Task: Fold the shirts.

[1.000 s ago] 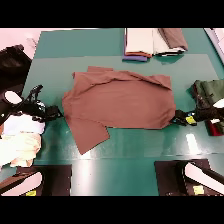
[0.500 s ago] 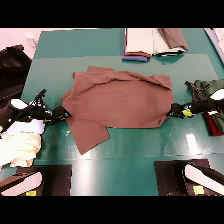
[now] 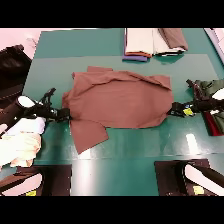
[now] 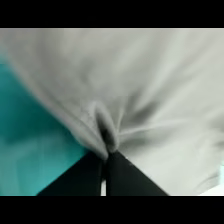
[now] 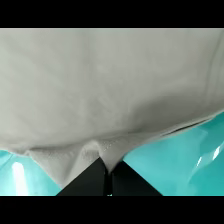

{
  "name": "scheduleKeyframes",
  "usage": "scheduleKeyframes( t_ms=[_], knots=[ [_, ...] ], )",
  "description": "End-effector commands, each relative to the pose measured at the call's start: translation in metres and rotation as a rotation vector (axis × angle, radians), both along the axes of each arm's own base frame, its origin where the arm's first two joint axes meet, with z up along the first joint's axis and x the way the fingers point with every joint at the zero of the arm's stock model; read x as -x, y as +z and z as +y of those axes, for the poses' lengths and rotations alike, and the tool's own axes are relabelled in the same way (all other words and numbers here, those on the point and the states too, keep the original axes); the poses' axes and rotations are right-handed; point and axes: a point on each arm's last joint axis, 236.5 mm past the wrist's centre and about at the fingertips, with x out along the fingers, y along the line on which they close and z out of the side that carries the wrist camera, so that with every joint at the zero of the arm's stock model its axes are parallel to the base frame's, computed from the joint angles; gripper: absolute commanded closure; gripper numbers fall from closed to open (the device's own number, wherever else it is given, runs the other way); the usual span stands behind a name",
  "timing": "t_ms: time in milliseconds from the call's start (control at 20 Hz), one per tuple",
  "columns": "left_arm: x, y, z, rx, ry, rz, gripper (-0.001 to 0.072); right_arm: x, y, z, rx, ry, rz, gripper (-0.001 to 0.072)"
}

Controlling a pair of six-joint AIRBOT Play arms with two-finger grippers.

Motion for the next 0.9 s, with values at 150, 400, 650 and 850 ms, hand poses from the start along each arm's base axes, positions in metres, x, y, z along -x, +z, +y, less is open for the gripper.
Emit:
scheduleKeyframes(
  t_ms=[150, 400, 650, 850],
  knots=[
    [-0.064, 0.201, 0.001, -0.042, -0.056, -0.484, 0.0688, -0.05, 0.154, -0.014, 0.124, 0.001, -0.436, 0.0697],
    [0.002, 0.489, 0.025, -0.167, 0.023, -1.2, 0.0687, -0.035, 0.38, -0.012, 0.294, -0.009, -0.989, 0.0696],
    [0.144, 0.649, 0.031, -0.159, 0.097, -1.662, 0.0688, 0.029, 0.503, -0.016, 0.465, -0.077, -1.284, 0.0696],
    [0.158, 0.659, 0.032, -0.145, 0.11, -1.683, 0.0688, 0.048, 0.511, -0.022, 0.529, -0.082, -1.234, 0.0697]
  ],
)
